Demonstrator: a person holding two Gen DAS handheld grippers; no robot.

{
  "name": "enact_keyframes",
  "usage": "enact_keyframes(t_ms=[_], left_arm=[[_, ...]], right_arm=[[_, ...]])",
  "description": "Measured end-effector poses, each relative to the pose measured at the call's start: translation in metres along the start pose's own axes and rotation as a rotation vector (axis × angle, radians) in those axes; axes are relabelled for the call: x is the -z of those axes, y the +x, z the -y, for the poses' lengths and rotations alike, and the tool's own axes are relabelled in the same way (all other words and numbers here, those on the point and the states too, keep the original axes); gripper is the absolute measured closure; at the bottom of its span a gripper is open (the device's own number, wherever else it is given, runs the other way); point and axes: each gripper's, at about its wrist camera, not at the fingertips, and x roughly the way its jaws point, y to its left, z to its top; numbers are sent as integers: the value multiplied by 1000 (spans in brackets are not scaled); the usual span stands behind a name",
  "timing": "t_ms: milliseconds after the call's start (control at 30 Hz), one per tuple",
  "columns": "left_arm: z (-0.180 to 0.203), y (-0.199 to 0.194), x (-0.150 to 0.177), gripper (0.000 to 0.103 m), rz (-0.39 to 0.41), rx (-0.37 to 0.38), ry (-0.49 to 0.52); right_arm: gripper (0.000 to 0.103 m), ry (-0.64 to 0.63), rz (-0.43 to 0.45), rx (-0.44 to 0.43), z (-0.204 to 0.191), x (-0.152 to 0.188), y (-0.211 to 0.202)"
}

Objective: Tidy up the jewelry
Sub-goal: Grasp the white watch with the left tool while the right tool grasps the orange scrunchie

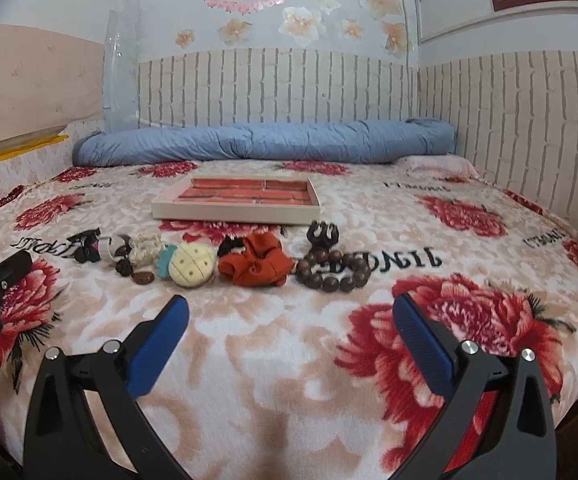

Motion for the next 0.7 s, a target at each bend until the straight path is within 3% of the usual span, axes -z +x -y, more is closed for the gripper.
enact_keyframes(t_ms=[300,700], left_arm=[[7,7,-35,5,28,21,-7],[3,65,-47,5,-45,0,8]], right_arm=[[4,-21,57,-4,0,-31,5],[4,-1,-52,-34,0,-40,69]])
